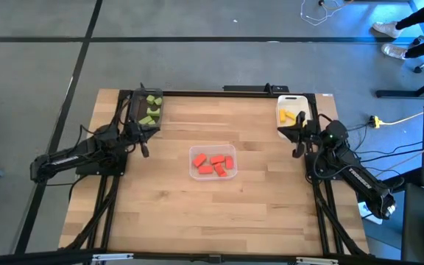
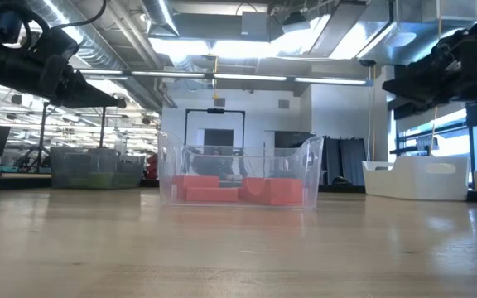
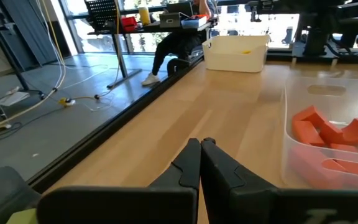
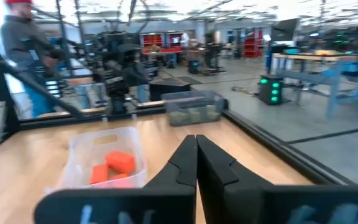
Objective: Sort & place blocks by color
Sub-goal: Return to Home Position
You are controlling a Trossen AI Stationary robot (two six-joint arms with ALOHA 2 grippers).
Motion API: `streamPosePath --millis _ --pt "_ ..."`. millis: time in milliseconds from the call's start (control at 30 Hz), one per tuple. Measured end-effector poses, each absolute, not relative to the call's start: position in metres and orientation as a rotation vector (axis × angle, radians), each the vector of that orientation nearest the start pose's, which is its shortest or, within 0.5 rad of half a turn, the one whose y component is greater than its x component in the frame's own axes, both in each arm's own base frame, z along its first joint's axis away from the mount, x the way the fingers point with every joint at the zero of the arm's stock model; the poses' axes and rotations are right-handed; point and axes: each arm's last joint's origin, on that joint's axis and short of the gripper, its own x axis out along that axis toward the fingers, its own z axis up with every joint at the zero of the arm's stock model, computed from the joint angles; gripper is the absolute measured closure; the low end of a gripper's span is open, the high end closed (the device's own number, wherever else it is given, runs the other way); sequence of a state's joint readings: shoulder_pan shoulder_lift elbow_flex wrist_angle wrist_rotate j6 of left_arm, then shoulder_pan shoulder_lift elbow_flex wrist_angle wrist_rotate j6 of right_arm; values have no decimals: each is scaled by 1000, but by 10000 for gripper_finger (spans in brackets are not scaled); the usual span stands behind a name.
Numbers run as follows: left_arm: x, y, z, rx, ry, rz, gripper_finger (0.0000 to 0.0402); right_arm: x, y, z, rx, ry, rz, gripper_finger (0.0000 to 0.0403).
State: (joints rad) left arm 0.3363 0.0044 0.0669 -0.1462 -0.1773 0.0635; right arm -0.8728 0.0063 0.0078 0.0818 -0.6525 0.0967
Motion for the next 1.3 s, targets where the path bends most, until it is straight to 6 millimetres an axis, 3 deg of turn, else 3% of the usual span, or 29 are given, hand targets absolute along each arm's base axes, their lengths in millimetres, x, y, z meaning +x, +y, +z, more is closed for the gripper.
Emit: streamPosePath --millis 400,1300 --pt "86 35 172 55 101 507 401 73 -56 173 168 -73 -130 402" --pt "86 35 172 56 102 507 401 73 -56 173 170 -74 -130 402"
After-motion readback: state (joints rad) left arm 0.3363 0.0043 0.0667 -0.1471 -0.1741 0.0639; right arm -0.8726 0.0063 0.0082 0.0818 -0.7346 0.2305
